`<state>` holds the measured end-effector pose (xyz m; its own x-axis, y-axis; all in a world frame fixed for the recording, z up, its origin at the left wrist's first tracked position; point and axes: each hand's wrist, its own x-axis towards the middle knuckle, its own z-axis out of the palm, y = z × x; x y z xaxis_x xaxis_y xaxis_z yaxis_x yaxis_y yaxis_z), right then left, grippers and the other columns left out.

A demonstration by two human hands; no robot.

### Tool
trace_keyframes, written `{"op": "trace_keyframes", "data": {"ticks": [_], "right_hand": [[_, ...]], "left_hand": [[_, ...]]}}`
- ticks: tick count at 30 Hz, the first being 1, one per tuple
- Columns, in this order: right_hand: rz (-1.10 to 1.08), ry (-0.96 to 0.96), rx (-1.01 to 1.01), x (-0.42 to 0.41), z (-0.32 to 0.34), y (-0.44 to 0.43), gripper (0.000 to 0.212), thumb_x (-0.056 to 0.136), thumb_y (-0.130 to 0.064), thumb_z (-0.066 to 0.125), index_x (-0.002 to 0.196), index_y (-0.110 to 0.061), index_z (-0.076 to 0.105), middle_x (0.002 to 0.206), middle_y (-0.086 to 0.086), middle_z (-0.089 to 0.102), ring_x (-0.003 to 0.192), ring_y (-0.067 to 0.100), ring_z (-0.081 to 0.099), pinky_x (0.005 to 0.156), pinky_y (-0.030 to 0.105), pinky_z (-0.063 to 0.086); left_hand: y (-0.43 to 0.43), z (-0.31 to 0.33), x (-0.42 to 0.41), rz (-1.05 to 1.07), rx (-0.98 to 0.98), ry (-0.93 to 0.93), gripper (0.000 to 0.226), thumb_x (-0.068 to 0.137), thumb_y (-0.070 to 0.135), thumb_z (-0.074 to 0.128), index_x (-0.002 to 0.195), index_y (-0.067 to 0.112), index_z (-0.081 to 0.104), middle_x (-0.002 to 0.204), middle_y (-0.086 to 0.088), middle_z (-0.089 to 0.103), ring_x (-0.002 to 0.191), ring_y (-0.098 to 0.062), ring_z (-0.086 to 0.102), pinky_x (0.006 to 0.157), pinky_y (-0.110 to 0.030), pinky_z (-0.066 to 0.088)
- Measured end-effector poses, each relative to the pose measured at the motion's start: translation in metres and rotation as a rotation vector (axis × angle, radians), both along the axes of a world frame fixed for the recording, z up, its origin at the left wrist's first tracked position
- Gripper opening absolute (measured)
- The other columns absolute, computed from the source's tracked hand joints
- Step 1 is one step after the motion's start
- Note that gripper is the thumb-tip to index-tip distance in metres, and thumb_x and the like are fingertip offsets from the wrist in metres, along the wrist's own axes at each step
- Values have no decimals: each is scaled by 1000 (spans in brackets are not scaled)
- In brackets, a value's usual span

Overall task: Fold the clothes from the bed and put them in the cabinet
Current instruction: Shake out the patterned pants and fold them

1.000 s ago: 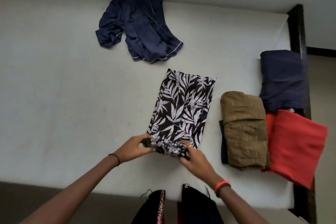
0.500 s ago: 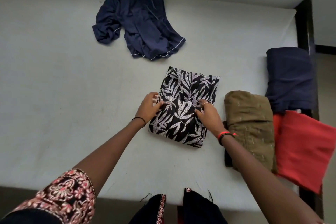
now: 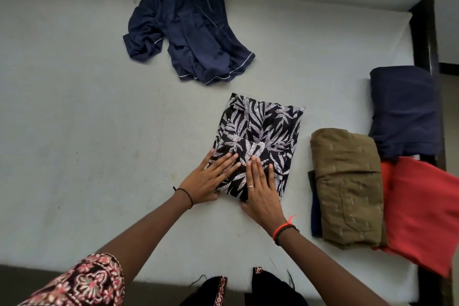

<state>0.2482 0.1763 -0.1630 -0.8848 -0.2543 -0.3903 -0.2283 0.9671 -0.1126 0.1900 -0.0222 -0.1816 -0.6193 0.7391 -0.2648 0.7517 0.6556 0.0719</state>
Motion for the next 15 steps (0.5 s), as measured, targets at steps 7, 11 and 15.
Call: {"op": "trace_keyframes", "data": {"ticks": [7,11,15], "right_hand": [[15,50,55,-4,-7,1,79,75,-8,43,149,1,15,156,25,5,146,35,5,115,55,12],[16,2,23,2,-4,0,75,74,-8,19,148,2,15,156,24,6,146,35,3,114,56,12],[39,-95,-30,10,9,-3,87,67,-17,34,149,2,12,156,24,6,146,34,3,113,55,10]], "left_hand": [[3,-4,-5,16,-111,11,79,86,54,18,151,8,7,159,-9,10,147,-22,8,114,-58,6],[-4,4,-1,-16,-122,-24,79,86,54,20,150,8,16,158,-7,14,146,-20,12,112,-61,12],[-12,19,4,-49,-77,-58,75,85,53,23,146,9,32,153,-7,29,142,-19,27,108,-61,13]]}}
